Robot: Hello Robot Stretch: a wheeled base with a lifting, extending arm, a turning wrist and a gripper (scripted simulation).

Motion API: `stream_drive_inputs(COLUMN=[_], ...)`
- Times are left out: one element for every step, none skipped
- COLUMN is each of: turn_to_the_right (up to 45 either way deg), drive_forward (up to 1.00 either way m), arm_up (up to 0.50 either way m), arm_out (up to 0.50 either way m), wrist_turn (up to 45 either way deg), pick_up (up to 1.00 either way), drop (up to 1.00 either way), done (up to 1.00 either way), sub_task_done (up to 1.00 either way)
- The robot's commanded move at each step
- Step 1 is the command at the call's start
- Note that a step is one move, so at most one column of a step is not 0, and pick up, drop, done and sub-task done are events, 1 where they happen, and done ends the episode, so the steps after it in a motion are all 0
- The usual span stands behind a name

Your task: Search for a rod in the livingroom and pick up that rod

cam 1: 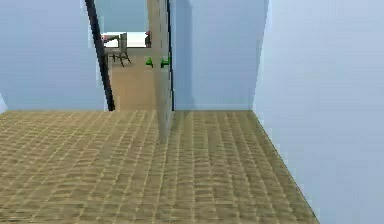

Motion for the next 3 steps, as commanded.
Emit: stream_drive_inputs(turn_to_the_right=[-45.0,0.0,-3.0], drive_forward=[0.00,1.00,0.00], arm_up=[0.00,0.00,0.00], arm_out=[0.00,0.00,0.00], wrist_turn=[0.0,0.0,0.0], pick_up=[0.00,0.00,0.00], drop=[0.00,0.00,0.00], done=[0.00,0.00,0.00], sub_task_done=[0.00,0.00,0.00])
